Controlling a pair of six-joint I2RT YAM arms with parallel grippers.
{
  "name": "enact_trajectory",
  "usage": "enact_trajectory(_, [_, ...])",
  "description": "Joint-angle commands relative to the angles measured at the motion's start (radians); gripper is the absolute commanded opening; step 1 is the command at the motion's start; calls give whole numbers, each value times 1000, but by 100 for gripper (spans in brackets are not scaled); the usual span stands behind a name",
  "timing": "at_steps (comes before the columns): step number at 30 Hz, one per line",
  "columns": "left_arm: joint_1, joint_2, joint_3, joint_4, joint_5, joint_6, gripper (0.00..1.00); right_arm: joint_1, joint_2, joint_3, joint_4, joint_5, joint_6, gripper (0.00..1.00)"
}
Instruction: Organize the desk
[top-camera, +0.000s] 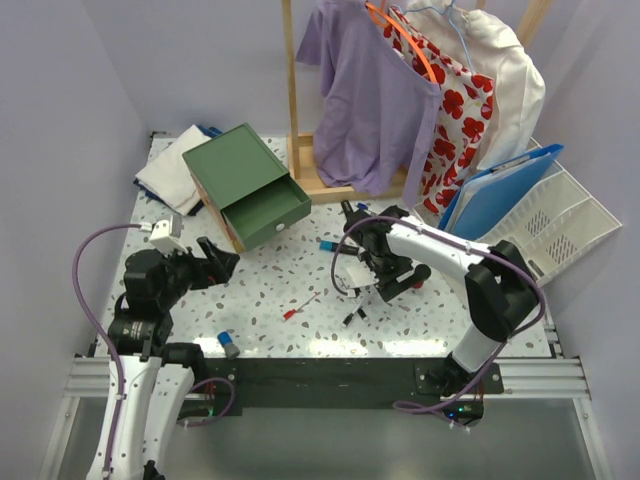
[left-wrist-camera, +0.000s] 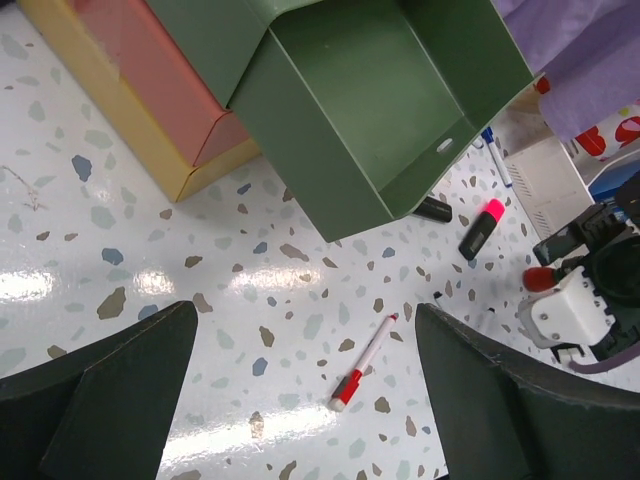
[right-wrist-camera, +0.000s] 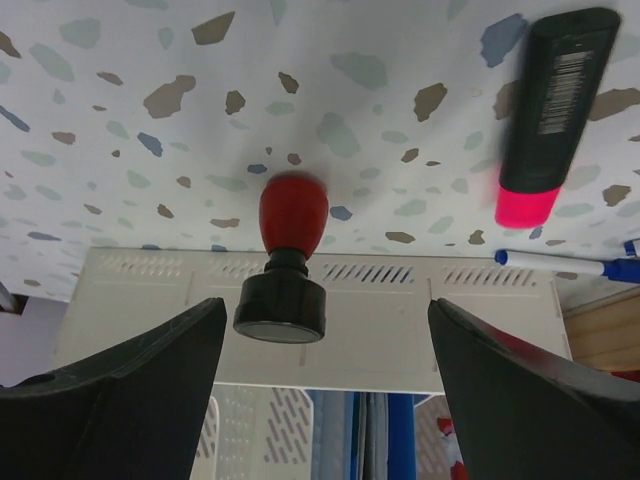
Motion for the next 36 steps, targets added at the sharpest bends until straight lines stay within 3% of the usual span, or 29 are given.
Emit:
enact_trajectory(1, [5, -18, -1, 24, -9, 6, 95, 27, 29, -49, -2, 201, -23, 84])
enact_trajectory(26, [5, -33, -1, 25, -5, 6, 95, 52, 154, -166, 87, 359, -17, 59])
enact_trajectory(36, [5, -33, -1, 25, -3, 6, 95, 45, 131, -177, 81, 335, 3, 23])
